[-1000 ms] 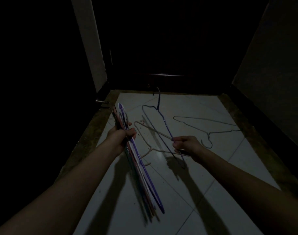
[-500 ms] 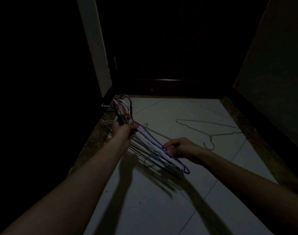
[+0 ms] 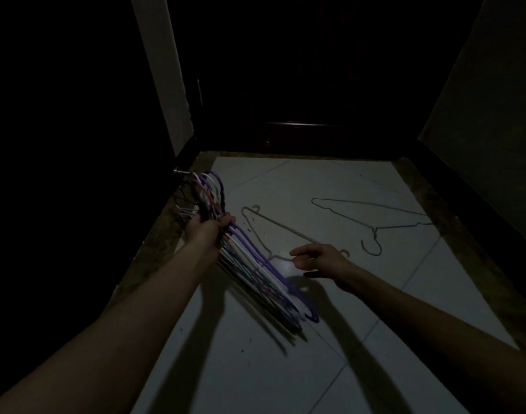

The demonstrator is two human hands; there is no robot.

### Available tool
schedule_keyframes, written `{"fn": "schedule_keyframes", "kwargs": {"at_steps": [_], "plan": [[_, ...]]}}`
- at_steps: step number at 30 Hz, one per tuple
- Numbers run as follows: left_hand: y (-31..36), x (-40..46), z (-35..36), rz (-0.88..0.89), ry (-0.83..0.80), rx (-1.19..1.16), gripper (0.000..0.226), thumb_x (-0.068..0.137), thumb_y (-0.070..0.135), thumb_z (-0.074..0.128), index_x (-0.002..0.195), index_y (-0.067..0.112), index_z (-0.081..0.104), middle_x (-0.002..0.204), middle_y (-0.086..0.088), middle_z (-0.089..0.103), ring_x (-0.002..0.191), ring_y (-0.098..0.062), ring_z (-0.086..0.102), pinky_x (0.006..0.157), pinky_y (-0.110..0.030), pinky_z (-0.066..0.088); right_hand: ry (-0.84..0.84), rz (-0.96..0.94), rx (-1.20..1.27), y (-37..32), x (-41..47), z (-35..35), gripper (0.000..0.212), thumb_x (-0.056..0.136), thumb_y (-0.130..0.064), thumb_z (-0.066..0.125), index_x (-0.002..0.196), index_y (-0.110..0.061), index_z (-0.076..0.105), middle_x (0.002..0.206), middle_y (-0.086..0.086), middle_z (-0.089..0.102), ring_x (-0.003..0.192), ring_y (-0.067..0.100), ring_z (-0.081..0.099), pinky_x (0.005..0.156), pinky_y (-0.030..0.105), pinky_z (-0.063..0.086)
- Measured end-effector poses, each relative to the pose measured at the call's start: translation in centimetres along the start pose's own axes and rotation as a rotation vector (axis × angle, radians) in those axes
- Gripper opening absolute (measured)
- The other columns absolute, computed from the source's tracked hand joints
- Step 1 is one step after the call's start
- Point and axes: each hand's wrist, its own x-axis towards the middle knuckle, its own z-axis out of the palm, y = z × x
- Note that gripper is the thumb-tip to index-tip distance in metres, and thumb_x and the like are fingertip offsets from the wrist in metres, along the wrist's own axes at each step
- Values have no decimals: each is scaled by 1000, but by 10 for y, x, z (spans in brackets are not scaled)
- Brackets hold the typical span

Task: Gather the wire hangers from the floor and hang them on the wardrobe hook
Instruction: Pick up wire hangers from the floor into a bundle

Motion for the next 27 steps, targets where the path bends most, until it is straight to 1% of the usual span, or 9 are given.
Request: {"fn": "schedule_keyframes", "kwargs": {"at_steps": [4,7,9,12,14,18,21,23,27], "plan": [[-8,9,-8,17,1,38,44,87,-11,54,129,0,46,82,-4,61,71,-14,61,52,-19,53,185,-14,-56,23,27,1,32,82,10,60,114,5,59,111,24,62,91,25,59,71,29,51],[-11,15,-12,34,5,79,37,86,-9,56,121,2,52,81,-2,63,63,-10,64,55,-19,52,231,4,-116,45,49,2,40,81,7,64,120,2,56,115,16,59,100,23,58,64,14,50],[-13,18,-14,42,1,95,33,86,-9,56,115,5,53,81,-2,62,61,-9,65,58,-20,53,223,44,-61,60,62,5,45,82,10,60,126,2,51,125,16,54,100,22,56,62,15,52],[-19,21,-19,51,-4,144,30,85,-10,56,112,3,54,80,-4,63,65,-11,64,56,-19,54,265,60,-70,76,74,12,56,80,8,64,132,0,46,136,17,49,115,28,54,92,35,51],[-22,26,-23,42,-8,157,31,85,-10,56,115,0,55,81,-4,64,61,-9,65,54,-19,54,301,32,-193,81,78,13,60,77,0,71,132,-2,47,136,14,50,124,26,50,102,31,39],[-24,31,-27,6,-28,154,37,87,-10,54,123,0,52,85,-5,63,71,-14,63,54,-19,54,373,11,-345,90,83,16,45,76,-7,73,119,-9,60,124,9,60,117,24,55,106,41,39],[-29,31,-25,-11,-37,162,39,87,-10,54,125,0,51,87,-5,63,73,-14,63,53,-18,53,440,35,-386,99,83,20,23,77,-1,68,82,-23,64,86,2,66,90,18,62,98,49,41],[-32,31,-23,-22,-37,167,40,87,-9,55,125,-1,52,88,-5,63,74,-14,63,52,-18,53,435,56,-353,100,79,20,26,78,0,65,69,-23,60,69,-2,61,79,18,60,94,43,42],[-31,29,-17,-6,-60,179,39,87,-9,54,126,-2,54,84,-5,62,73,-16,62,53,-17,53,377,-6,-127,85,68,24,14,79,8,61,76,-5,65,70,8,61,70,16,60,69,23,50]]}}
